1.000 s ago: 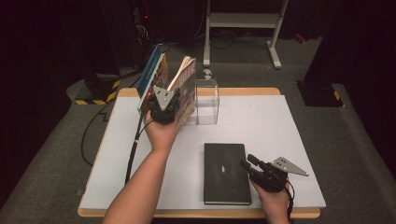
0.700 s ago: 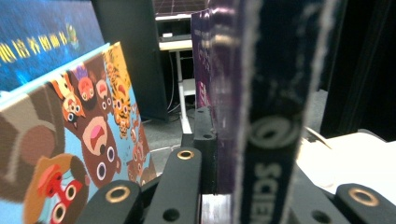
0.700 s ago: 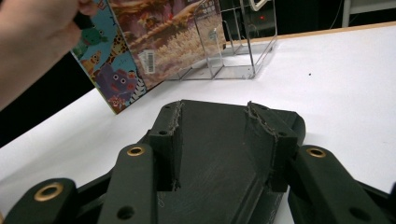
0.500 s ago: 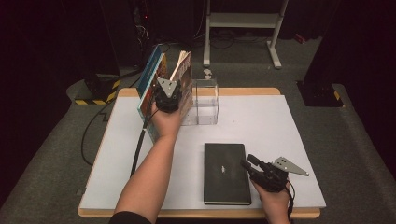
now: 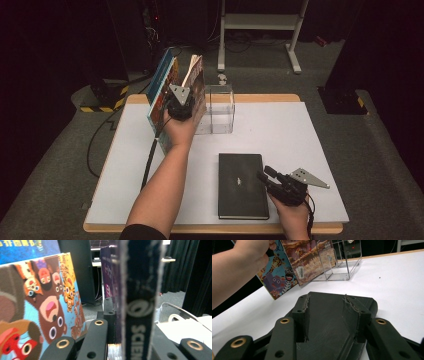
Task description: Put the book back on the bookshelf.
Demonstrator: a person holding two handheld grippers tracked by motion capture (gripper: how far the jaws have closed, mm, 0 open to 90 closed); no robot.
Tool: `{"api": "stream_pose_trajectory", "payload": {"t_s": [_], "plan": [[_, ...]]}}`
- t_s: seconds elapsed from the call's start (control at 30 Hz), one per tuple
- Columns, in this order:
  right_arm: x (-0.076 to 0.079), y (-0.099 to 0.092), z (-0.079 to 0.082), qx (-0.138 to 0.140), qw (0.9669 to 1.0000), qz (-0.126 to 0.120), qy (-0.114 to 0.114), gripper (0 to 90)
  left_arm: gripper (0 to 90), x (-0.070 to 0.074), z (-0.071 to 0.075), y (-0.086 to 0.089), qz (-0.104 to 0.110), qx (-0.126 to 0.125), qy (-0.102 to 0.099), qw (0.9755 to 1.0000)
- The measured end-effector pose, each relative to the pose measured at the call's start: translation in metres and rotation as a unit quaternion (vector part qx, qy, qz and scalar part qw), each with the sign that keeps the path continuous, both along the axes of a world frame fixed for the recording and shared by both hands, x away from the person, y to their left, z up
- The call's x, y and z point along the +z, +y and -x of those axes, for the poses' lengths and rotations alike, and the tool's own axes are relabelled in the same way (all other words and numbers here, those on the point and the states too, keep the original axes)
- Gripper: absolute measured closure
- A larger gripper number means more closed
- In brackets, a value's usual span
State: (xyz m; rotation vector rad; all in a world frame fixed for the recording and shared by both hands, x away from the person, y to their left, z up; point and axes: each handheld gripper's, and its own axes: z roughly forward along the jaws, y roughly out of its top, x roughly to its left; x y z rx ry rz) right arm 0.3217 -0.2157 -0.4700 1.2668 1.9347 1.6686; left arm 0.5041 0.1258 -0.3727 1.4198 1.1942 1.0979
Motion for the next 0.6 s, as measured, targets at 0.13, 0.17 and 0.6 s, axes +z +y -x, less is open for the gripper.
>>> {"api": "stream_pose_trajectory", "payload": {"t_s": [0.13,0.17,0.6], "plan": [[-0.0004,0.0014,0.0000,0.003,1.0000,0.001,0.001,56.7,82.4,-0.0011,0.0010,0.0002,-0.007,0.008,-0.001,0.9999],[-0.0004,0.0016,-0.0001,0.003,1.0000,0.002,0.000,56.7,82.1,-0.0019,0.0015,-0.0003,-0.008,0.008,-0.001,0.9999],[-0.0021,0.0055,-0.0007,0.012,0.9999,0.007,0.005,55.6,59.6,-0.0076,0.0090,-0.0020,0.013,-0.001,0.037,0.9992]]}}
